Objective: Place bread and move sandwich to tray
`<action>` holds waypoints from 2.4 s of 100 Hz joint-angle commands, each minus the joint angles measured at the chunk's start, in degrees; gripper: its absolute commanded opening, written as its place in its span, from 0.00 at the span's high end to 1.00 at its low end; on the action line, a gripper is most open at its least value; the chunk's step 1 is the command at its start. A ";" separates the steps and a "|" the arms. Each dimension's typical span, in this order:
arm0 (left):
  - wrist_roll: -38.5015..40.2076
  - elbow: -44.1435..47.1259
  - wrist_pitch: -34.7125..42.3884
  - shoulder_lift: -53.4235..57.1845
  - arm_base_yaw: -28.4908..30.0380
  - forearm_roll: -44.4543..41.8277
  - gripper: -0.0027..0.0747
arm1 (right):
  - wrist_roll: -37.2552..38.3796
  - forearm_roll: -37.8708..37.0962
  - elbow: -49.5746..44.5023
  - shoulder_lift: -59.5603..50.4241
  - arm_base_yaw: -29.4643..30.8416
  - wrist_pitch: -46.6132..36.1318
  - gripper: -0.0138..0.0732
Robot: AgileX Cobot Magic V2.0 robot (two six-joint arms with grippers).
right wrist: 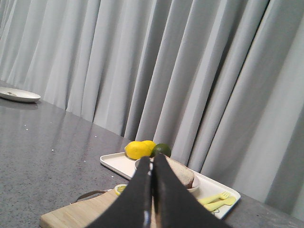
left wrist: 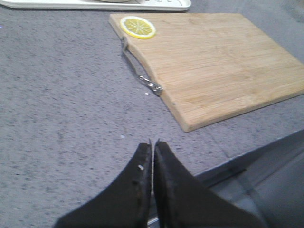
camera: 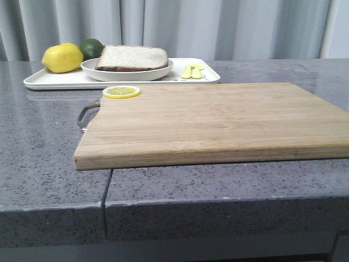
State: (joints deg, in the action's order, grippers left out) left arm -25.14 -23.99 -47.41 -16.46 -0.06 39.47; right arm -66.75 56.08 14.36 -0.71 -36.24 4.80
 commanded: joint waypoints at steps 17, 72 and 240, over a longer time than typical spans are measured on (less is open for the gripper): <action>0.16 4.45 20.71 6.59 1.60 -2.54 0.99 | -0.49 0.52 1.46 -1.00 0.25 -2.95 0.91; 18.79 22.39 46.70 18.49 1.59 -28.14 0.99 | -0.49 0.52 1.46 -0.94 0.25 -2.78 0.91; 22.60 24.87 33.11 18.49 -1.33 -36.86 0.99 | -0.49 0.52 1.46 -0.94 0.25 -2.95 0.91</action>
State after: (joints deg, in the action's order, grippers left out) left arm -3.22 -0.02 -18.25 0.35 -0.87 2.37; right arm -66.75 56.21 14.36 -0.71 -36.24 4.80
